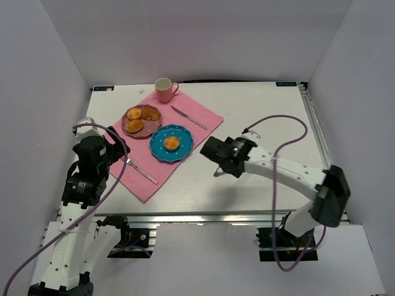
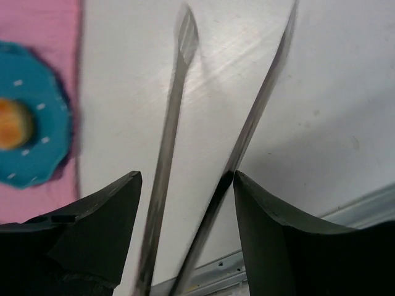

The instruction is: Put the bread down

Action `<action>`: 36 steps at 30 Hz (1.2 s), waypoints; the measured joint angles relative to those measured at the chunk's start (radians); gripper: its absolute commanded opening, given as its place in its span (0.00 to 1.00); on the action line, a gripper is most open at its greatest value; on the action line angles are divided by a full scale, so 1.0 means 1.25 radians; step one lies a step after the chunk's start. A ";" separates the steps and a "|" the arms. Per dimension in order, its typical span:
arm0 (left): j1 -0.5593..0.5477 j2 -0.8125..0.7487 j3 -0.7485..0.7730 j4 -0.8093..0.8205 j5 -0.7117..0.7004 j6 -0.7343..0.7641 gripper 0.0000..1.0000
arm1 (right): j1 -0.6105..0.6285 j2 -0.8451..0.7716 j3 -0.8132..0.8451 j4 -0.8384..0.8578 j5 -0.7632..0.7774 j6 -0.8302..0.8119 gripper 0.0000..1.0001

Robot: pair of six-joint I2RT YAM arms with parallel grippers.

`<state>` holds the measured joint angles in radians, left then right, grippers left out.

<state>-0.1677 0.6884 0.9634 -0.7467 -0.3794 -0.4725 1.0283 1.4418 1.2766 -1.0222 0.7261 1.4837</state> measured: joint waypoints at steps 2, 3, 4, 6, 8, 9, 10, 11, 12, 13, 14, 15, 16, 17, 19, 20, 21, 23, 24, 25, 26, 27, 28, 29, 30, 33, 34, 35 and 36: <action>0.000 -0.002 -0.014 0.007 0.011 0.000 0.98 | 0.000 0.073 0.026 -0.055 0.000 0.081 0.67; 0.000 -0.003 -0.020 0.008 0.018 0.000 0.98 | 0.001 0.113 0.045 -0.077 -0.001 0.117 0.67; 0.000 -0.003 -0.023 0.008 0.024 0.000 0.98 | 0.002 0.148 0.062 -0.091 -0.003 0.145 0.67; 0.000 -0.005 -0.026 0.010 0.035 0.000 0.98 | 0.005 0.213 0.099 -0.106 -0.007 0.192 0.67; 0.000 -0.009 -0.027 0.011 0.043 0.002 0.98 | 0.012 0.272 0.135 -0.111 -0.015 0.219 0.66; 0.000 -0.013 -0.027 0.011 0.045 0.003 0.98 | 0.016 0.295 0.149 -0.111 -0.020 0.226 0.66; 0.000 -0.016 -0.027 0.010 0.046 0.005 0.98 | 0.021 0.319 0.167 -0.111 -0.023 0.233 0.66; 0.000 -0.020 -0.027 0.009 0.047 0.008 0.98 | 0.026 0.338 0.180 -0.111 -0.025 0.238 0.66; 0.000 -0.025 -0.027 0.008 0.047 0.011 0.98 | 0.032 0.356 0.189 -0.107 -0.031 0.246 0.66; 0.000 -0.028 -0.027 0.007 0.047 0.013 0.98 | 0.037 0.366 0.194 -0.107 -0.031 0.249 0.66; 0.000 -0.033 -0.027 0.005 0.047 0.016 0.98 | 0.041 0.372 0.196 -0.107 -0.034 0.251 0.66; 0.000 -0.038 -0.027 0.004 0.047 0.019 0.98 | 0.044 0.376 0.196 -0.107 -0.037 0.253 0.66; 0.000 -0.042 -0.027 0.004 0.047 0.020 0.98 | 0.049 0.377 0.196 -0.107 -0.037 0.254 0.66; 0.000 -0.045 -0.027 0.004 0.047 0.022 0.98 | 0.051 0.377 0.196 -0.106 -0.038 0.254 0.66; 0.000 -0.048 -0.027 0.004 0.047 0.023 0.98 | 0.053 0.373 0.196 -0.104 -0.037 0.252 0.66; 0.000 -0.047 -0.027 0.004 0.047 0.023 0.98 | 0.053 0.370 0.196 -0.099 -0.036 0.246 0.66; 0.000 -0.046 -0.027 0.004 0.047 0.024 0.98 | 0.054 0.364 0.193 -0.091 -0.033 0.231 0.67; 0.000 -0.044 -0.027 0.004 0.047 0.025 0.98 | 0.055 0.329 0.168 -0.054 -0.027 0.194 0.68; 0.000 -0.044 -0.027 0.005 0.047 0.025 0.98 | 0.055 0.301 0.147 -0.038 -0.025 0.175 0.68; 0.000 -0.044 -0.027 0.005 0.046 0.026 0.98 | 0.056 0.262 0.122 -0.025 -0.023 0.150 0.68; 0.000 -0.044 -0.027 0.005 0.046 0.026 0.98 | 0.057 0.219 0.095 -0.011 -0.023 0.126 0.69; 0.000 -0.044 -0.027 0.005 0.046 0.027 0.98 | 0.059 0.161 0.059 0.006 -0.024 0.099 0.69; 0.000 -0.044 -0.026 0.005 0.045 0.027 0.98 | 0.059 0.108 0.028 0.015 -0.027 0.080 0.69; 0.000 -0.044 -0.026 0.005 0.044 0.027 0.98 | 0.060 0.054 0.001 0.017 -0.032 0.063 0.69; 0.000 -0.044 -0.026 0.005 0.043 0.027 0.98 | 0.064 -0.010 -0.035 0.027 -0.039 0.047 0.69; 0.000 -0.049 -0.026 0.005 0.043 0.023 0.98 | 0.074 -0.175 -0.151 0.042 -0.060 0.027 0.70; 0.000 -0.053 -0.026 0.005 0.043 0.023 0.98 | 0.079 -0.227 -0.198 0.046 -0.070 0.028 0.69; 0.000 -0.058 -0.026 0.005 0.042 0.022 0.98 | 0.083 -0.272 -0.239 0.039 -0.076 0.031 0.70; 0.000 -0.062 -0.026 0.005 0.041 0.022 0.98 | 0.087 -0.320 -0.283 0.036 -0.082 0.037 0.69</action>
<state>-0.1677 0.6106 0.9310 -0.7406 -0.3286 -0.4454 1.1366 1.0416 0.9230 -0.9775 0.6231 1.5295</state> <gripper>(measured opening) 0.983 0.693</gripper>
